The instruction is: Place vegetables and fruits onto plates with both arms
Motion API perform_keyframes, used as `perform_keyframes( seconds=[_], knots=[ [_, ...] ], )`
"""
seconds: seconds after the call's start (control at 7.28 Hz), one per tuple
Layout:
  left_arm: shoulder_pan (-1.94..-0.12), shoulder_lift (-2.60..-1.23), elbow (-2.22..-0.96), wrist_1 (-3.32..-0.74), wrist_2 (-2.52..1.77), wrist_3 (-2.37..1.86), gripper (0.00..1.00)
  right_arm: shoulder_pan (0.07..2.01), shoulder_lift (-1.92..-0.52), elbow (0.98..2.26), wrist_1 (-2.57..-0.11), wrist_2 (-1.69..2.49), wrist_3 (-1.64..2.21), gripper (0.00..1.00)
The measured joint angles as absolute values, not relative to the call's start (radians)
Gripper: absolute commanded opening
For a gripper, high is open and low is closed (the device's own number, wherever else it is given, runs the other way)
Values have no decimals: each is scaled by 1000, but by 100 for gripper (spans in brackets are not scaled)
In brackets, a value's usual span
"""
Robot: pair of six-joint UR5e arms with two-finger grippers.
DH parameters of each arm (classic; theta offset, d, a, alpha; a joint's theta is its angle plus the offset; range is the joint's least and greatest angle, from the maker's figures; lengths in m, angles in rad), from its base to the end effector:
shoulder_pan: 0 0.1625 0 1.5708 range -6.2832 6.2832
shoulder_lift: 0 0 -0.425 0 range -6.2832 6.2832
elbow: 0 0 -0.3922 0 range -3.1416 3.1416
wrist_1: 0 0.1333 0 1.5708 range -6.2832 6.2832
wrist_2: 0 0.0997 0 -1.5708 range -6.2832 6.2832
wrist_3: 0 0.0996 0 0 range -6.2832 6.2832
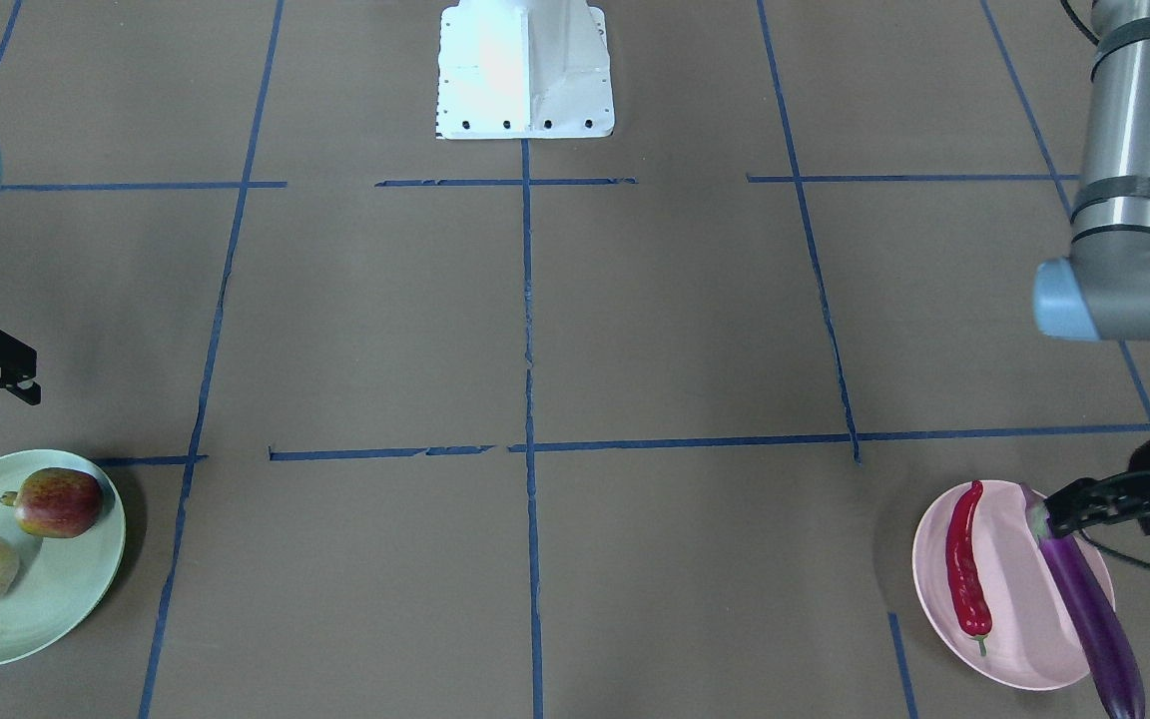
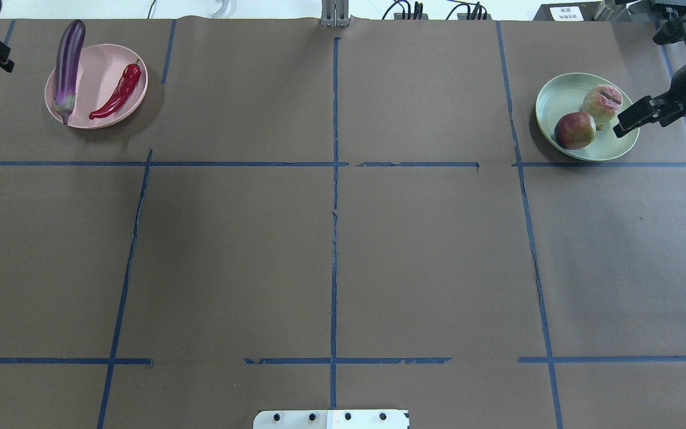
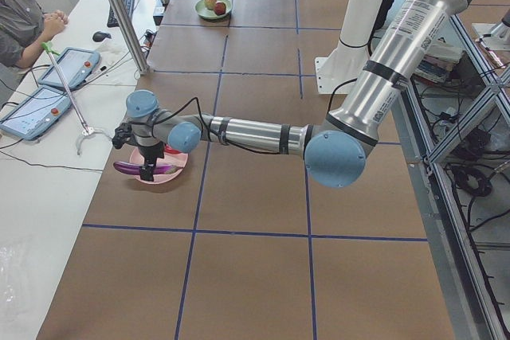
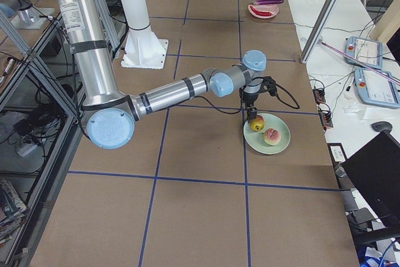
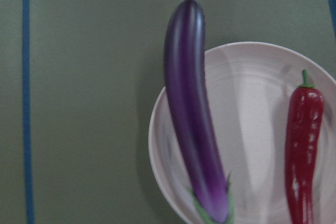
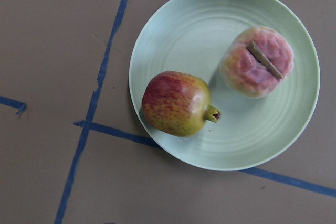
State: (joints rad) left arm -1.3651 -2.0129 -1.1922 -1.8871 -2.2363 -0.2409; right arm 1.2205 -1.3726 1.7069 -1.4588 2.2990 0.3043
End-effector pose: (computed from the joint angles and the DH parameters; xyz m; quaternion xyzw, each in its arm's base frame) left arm 0.0716 -0.6949 0.5575 0.1029 0.3523 0.0453 0.9291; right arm -0.1348 -0.5642 0.4745 0.0842 -0.3953 -0.0997 0.9092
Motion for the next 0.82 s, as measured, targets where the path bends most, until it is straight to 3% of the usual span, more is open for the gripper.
perform_keyframes(
  seconds=[0.27,0.55,0.82],
  knots=[
    [-1467,-1913,-1299,-1704,-2244,1,100,1288,-1420,1752,-1527,2332,201,100],
    [-1502,-1704,-1522,-1581,-2265,91,100,1374,-1445,1808,-1725,2327,-7,100],
    [-1532,-1536,-1664,-1563,-2344,89,100,1473,-1540,1814,-1813,2333,-171,100]
  ],
)
